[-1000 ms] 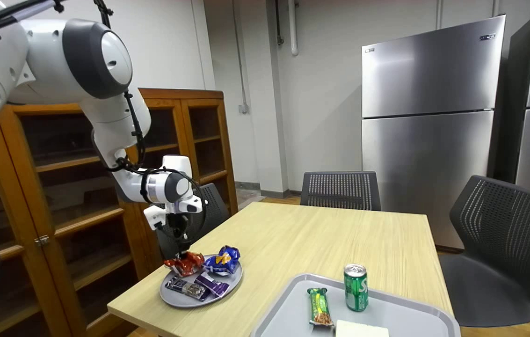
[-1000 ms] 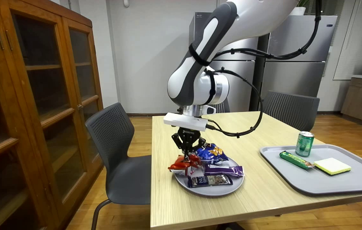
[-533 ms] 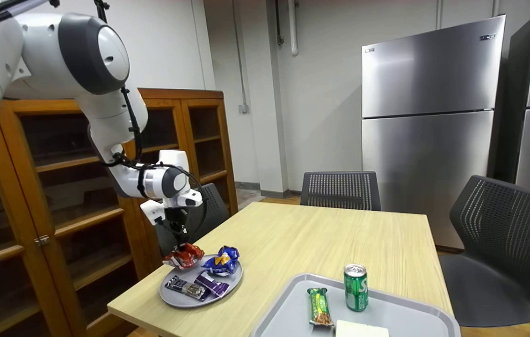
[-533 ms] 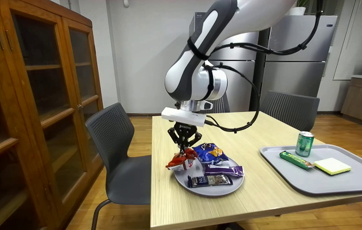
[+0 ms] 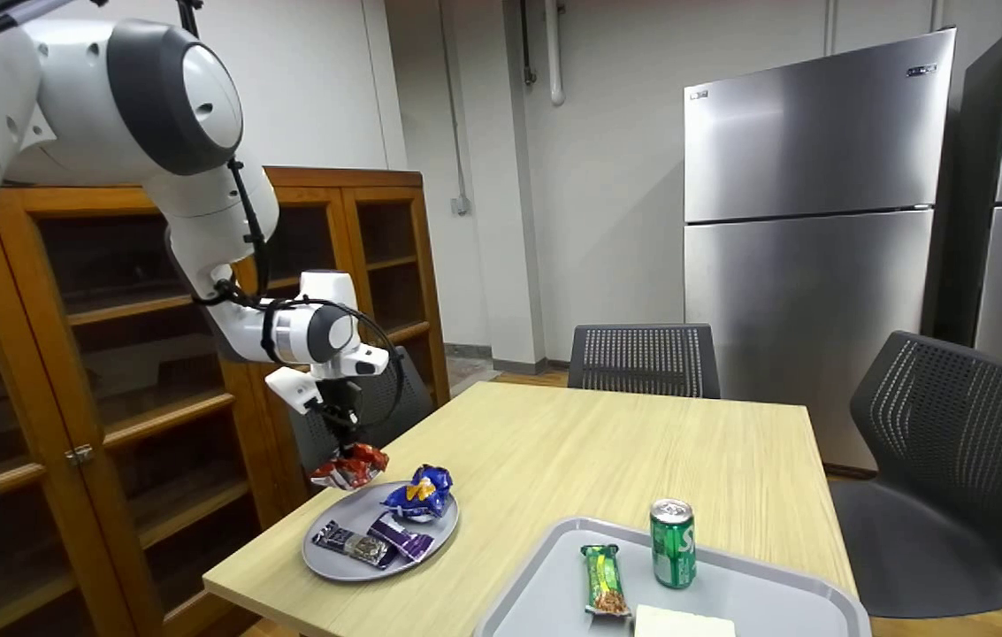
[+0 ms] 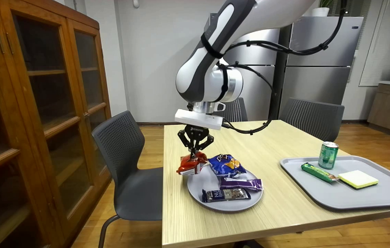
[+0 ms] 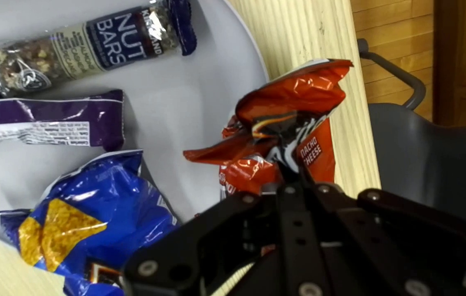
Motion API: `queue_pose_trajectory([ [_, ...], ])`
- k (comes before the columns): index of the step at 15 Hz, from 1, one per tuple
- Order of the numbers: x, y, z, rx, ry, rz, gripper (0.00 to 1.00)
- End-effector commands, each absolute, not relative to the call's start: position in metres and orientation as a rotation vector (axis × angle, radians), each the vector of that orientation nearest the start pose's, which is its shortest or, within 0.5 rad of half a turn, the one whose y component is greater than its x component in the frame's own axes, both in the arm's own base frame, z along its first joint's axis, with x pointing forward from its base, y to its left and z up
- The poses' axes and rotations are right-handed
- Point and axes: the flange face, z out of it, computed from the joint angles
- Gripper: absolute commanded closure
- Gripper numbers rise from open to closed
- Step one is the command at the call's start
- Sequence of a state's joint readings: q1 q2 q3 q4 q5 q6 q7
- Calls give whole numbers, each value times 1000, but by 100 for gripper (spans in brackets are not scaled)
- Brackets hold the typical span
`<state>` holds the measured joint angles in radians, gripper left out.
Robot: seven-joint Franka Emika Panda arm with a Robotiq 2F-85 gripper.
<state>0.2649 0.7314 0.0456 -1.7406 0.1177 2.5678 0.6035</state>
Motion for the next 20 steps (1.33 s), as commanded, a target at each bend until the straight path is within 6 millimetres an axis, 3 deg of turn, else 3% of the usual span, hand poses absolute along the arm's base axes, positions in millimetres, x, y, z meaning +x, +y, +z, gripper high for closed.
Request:
queue_pose_trajectory([
  [1,659,205,172,-2935,521,-89,100],
  [5,675,209,169,-2932,471,-111,100],
  [11,696,218,147,-2905,489,-103,100],
  [18,707,229,131,-2904,498,-89,100],
  [19,708,229,131,-2907,496,-88,76],
  [20,707,230,131,-2912,484,-73,73],
])
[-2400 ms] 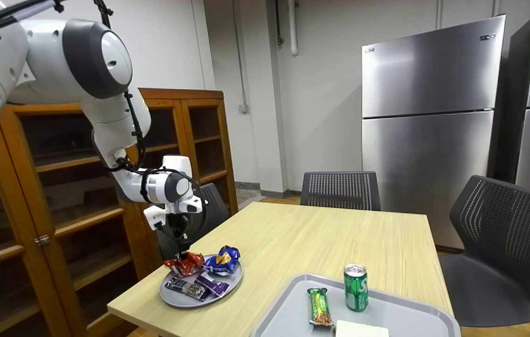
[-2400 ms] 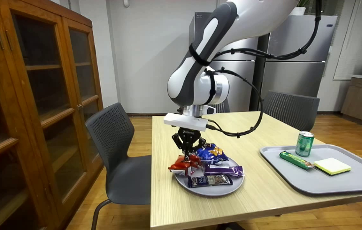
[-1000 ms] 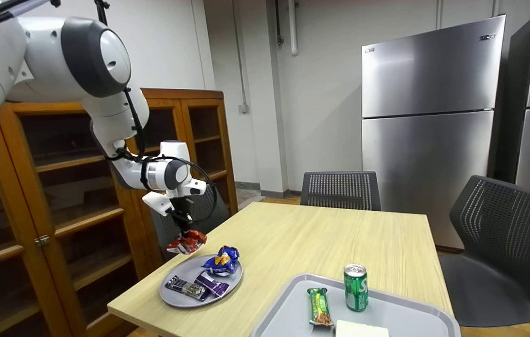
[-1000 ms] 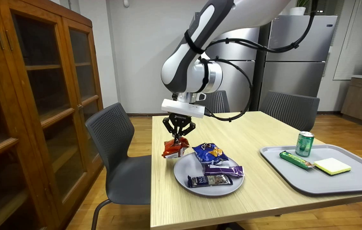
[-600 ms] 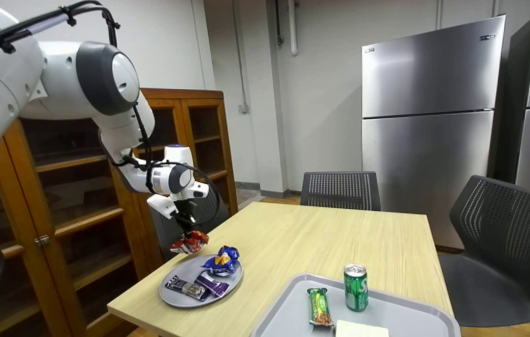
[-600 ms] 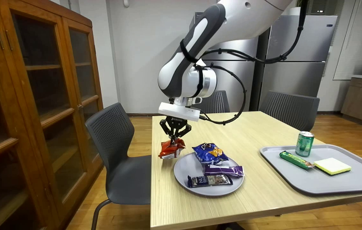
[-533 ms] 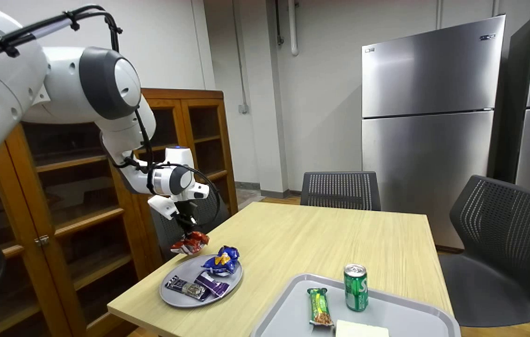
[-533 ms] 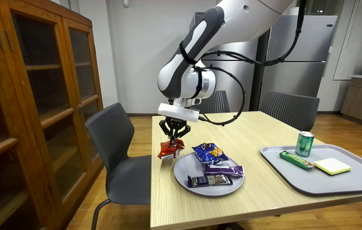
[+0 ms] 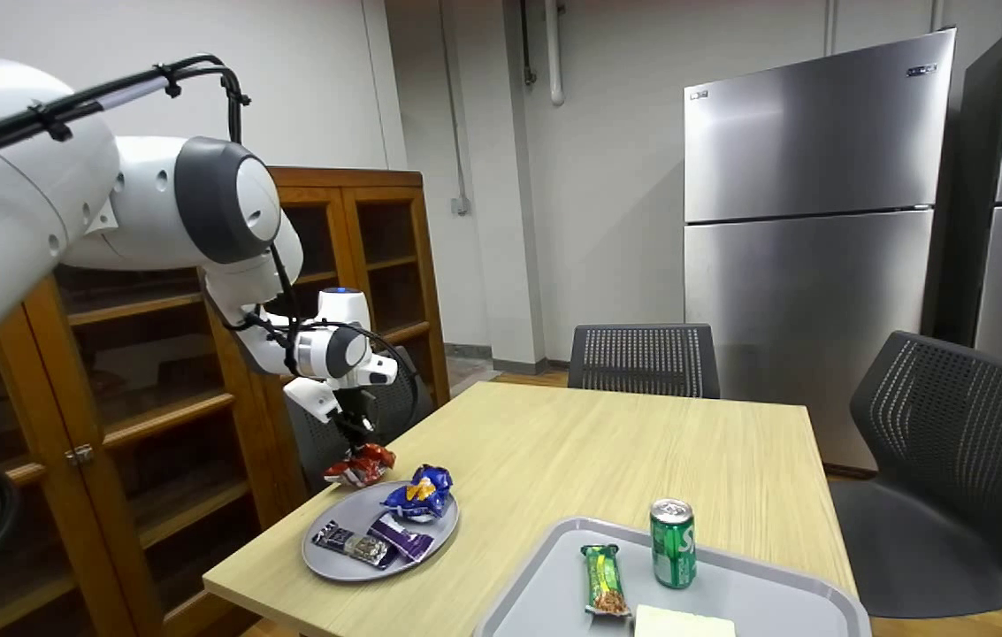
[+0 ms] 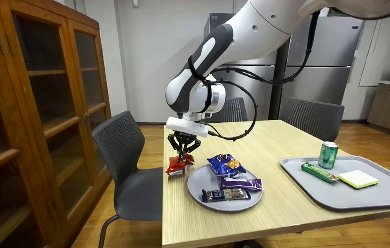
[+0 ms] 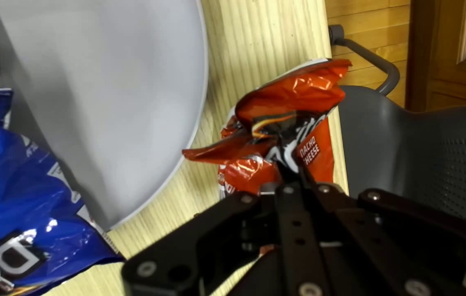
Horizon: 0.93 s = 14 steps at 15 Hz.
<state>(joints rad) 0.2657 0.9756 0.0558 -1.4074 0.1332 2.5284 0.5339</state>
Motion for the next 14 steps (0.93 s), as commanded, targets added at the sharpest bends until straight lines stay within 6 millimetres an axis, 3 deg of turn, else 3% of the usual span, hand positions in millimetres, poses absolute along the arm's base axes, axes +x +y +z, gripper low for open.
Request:
queue_pose_trajectory([
  [1,706,231,132,-2913,466,-52,66],
  [10,698,233,154,-2976,437,61,1],
  [14,695,218,174,-3030,411,101,0],
])
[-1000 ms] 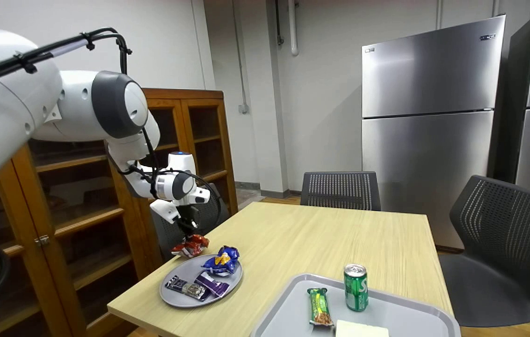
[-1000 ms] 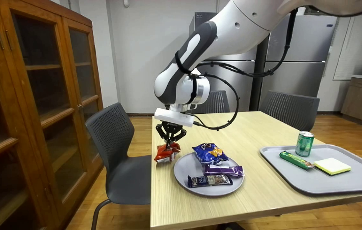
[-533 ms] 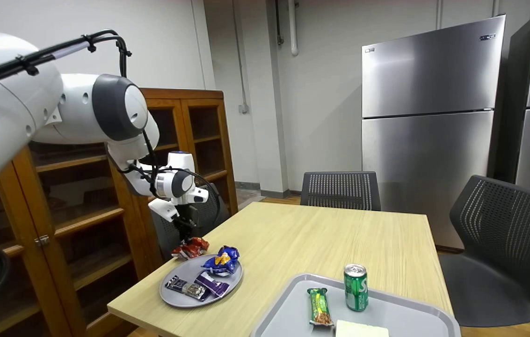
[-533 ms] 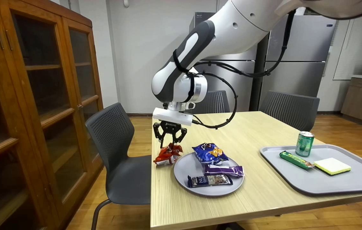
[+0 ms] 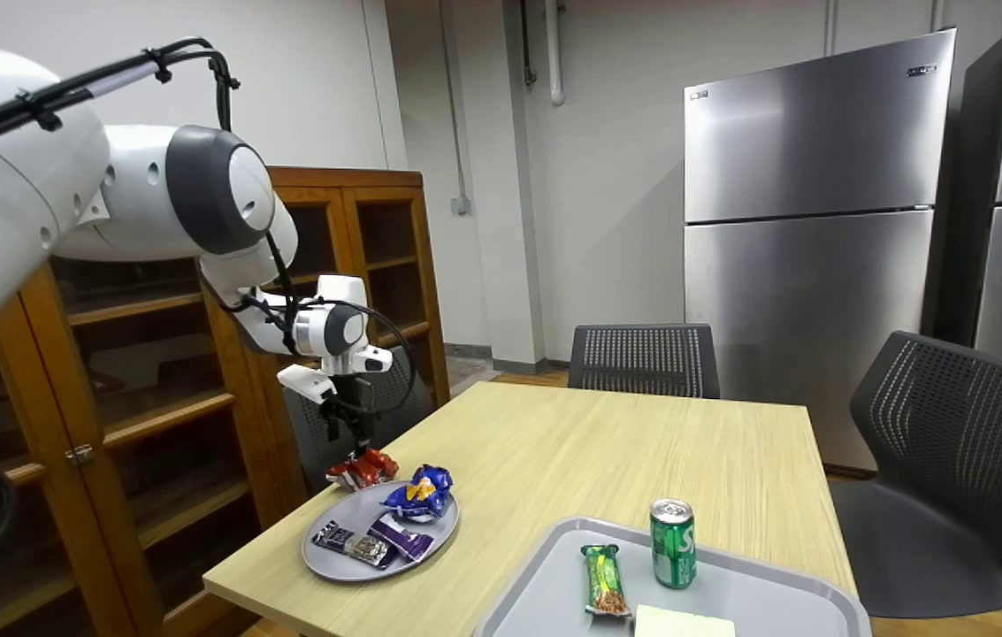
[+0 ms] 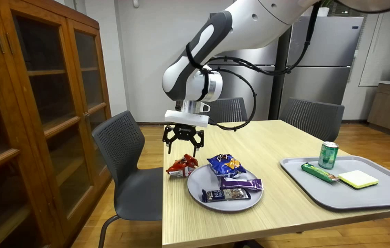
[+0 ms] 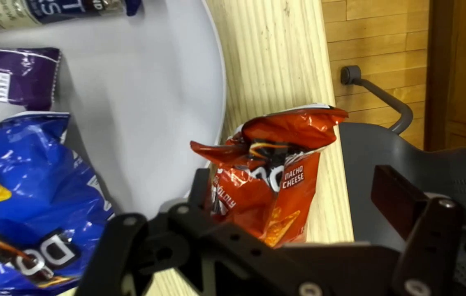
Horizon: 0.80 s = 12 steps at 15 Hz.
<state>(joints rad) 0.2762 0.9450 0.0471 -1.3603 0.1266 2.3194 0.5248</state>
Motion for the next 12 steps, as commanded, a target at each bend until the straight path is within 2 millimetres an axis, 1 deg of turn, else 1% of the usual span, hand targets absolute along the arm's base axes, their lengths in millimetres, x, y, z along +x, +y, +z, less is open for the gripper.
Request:
queue_pose_trajectory([
  [1,695,214,178,-3052,402,98,0],
  [3,698,200,183,-3076,380,85,0],
  [7,703,168,189,-3118,411,29,0],
  [9,705,149,186,-3144,412,13,0],
  [12,705,128,180,-3177,420,16,0],
])
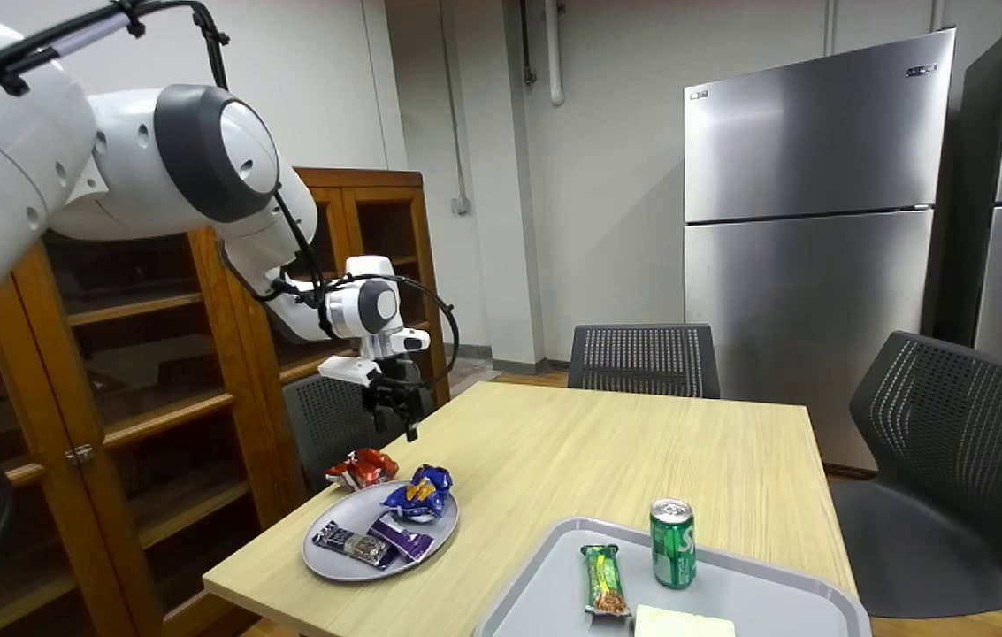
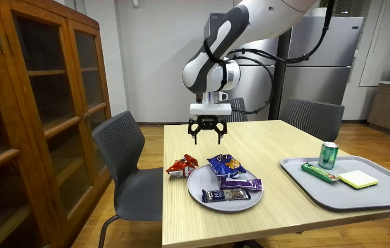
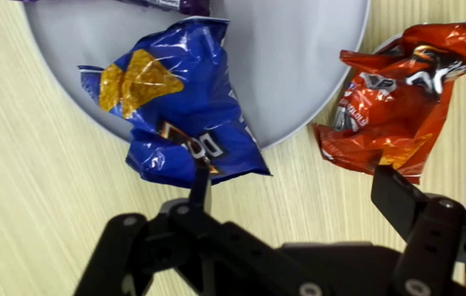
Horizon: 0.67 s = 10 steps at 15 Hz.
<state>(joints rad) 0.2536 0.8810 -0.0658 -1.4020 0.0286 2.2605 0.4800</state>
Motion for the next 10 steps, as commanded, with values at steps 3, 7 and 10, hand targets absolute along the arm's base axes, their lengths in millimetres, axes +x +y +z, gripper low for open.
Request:
queue_pose_trajectory([
  [3,711,126,167,-3171,462,32,0],
  [7,708,121,162,-3179,463,47,0],
  [10,708,121,163,-3179,462,46,0],
])
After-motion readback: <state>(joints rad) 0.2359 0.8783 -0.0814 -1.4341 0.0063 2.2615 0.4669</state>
